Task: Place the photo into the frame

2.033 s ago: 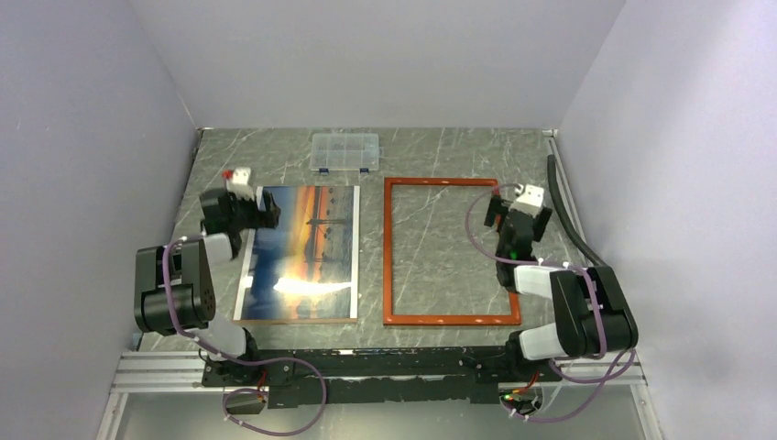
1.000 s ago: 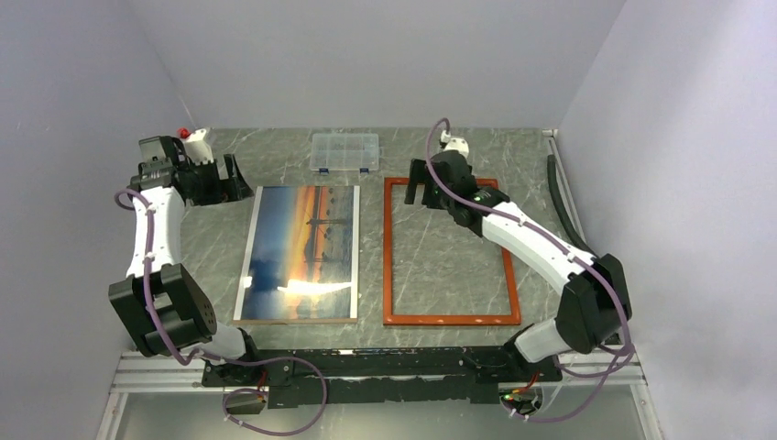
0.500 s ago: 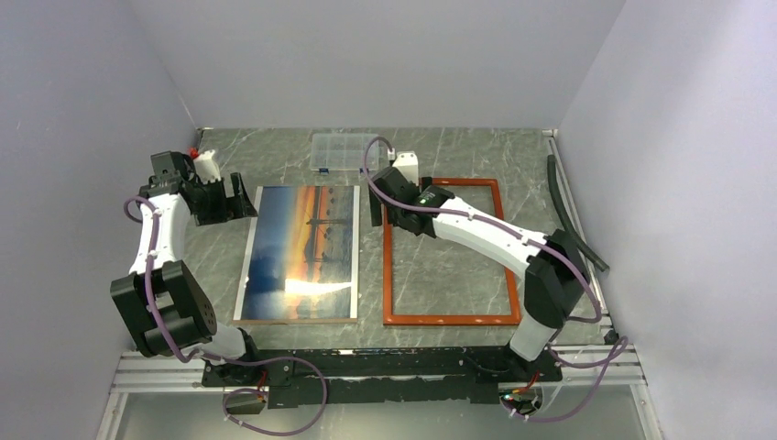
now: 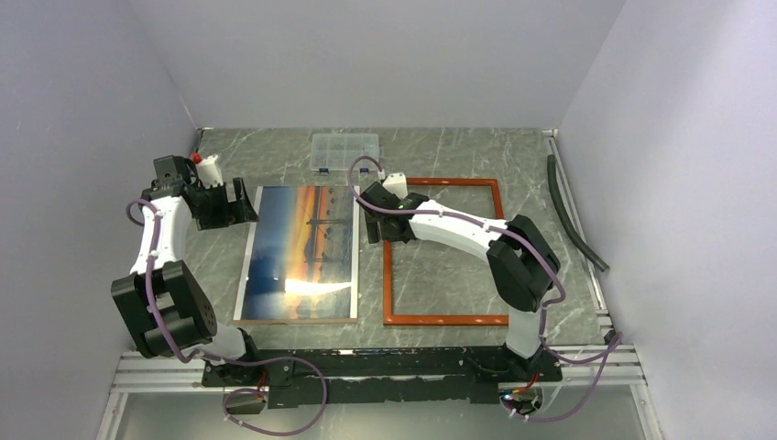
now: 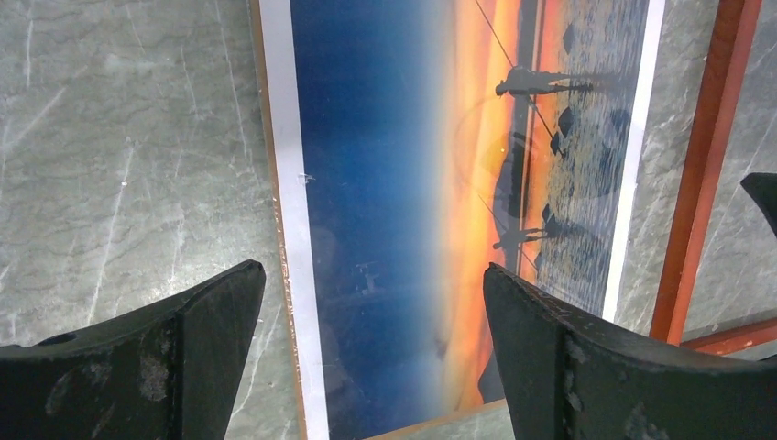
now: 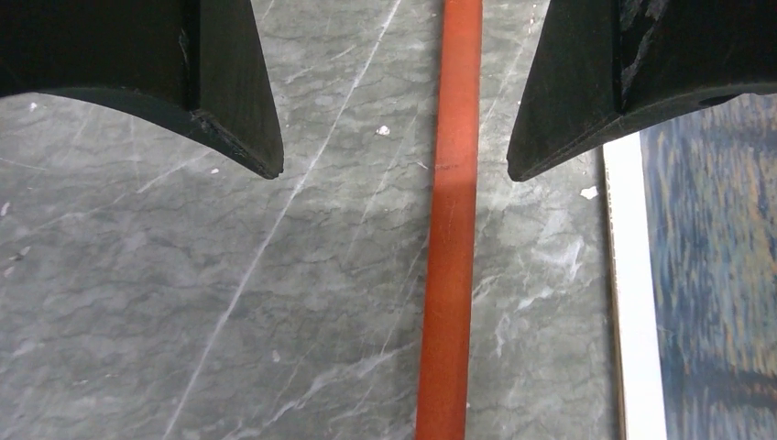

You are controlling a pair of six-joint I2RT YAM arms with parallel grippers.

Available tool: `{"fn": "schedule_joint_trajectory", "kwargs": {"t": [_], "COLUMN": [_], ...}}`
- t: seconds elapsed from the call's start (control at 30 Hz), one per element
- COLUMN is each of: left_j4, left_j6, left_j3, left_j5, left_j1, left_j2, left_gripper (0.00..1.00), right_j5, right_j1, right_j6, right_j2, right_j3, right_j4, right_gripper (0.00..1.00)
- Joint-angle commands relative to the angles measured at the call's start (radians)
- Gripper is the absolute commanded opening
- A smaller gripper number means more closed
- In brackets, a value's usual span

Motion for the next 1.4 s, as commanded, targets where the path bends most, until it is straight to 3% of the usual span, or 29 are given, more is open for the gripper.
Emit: {"fn": "schedule_joint_trajectory", "kwargs": {"t": [0.0, 0.93, 1.07, 1.27, 1.37], "left_j4": [0.008, -0.062, -0.076, -0.074, -0.072], "left_j6": [0.029, 0.072, 0.072, 0.092, 0.103], "left_j3": [0.001, -0.013, 0.003, -0.009, -0.029], "left_j5": [0.013, 0.047, 0.054, 0.031, 0.027], "left_j1": [0.000, 0.000, 0.000, -0.009, -0.022], "left_j2": [0.000, -0.017, -0.017, -0.009, -0.012], "left_gripper": [0.95, 0.95, 0.95, 0.95, 0.95], "right_j5": [-0.035, -0.116, -0.112, -0.114, -0.125], "right_j1": [0.001, -0.008, -0.008, -0.003, -0.001], "right_j6": [0.028, 0.044, 0.060, 0.090, 0.113], "right_j2": [0.018, 0.113, 0.127, 0.138, 0.089], "right_j3": [-0.015, -0.085, -0.093, -0.088, -0.095], "right_j4": [0.042, 0.177, 0.189, 0.177, 0.172], "right_gripper": [0.95, 0.76, 0.63, 0.30, 0.22]}}
